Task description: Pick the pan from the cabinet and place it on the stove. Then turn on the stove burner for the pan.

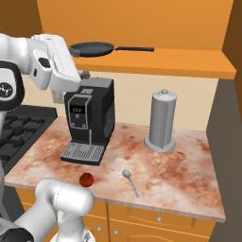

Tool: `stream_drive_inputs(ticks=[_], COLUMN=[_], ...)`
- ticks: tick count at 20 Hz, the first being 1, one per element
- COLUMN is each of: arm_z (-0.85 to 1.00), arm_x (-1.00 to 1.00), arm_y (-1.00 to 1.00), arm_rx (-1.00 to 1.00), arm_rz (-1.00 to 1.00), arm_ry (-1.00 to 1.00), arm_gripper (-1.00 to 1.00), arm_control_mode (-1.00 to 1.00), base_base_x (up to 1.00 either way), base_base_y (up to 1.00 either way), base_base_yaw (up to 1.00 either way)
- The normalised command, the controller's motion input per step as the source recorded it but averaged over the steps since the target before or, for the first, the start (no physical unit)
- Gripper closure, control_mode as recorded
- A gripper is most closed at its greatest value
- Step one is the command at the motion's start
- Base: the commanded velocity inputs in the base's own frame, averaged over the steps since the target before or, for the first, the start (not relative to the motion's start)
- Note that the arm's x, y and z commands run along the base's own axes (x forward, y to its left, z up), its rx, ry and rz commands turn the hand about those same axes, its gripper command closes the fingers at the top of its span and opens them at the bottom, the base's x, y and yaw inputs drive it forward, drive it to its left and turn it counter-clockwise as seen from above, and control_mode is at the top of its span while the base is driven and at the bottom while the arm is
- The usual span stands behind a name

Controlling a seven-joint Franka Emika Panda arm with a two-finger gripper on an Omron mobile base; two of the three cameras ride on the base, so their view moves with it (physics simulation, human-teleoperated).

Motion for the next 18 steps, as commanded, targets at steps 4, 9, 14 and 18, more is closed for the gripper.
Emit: stream_drive_inputs(ticks=[4,9,14,18], arm_z=[0.00,0.00,0.00,0.03], arm_x=[0.30,0.28,0.30,0.22], arm_y=[0.00,0.00,0.00,0.00], arm_rx=[-0.06,-0.02,0.00,0.00], arm_rz=[-0.10,-0.09,-0.04,0.00], arm_ry=[0.00,0.00,0.00,0.04], arm_gripper=[-1.00,-1.00,-1.00,-1.00], arm_control_mode=[-1.00,-1.00,-1.00,-1.00], base_base_x=[0.00,0.00,0.00,0.00], base_base_y=[0.00,0.00,0.00,0.00], base_base_yaw=[0.00,0.00,0.00,0.00])
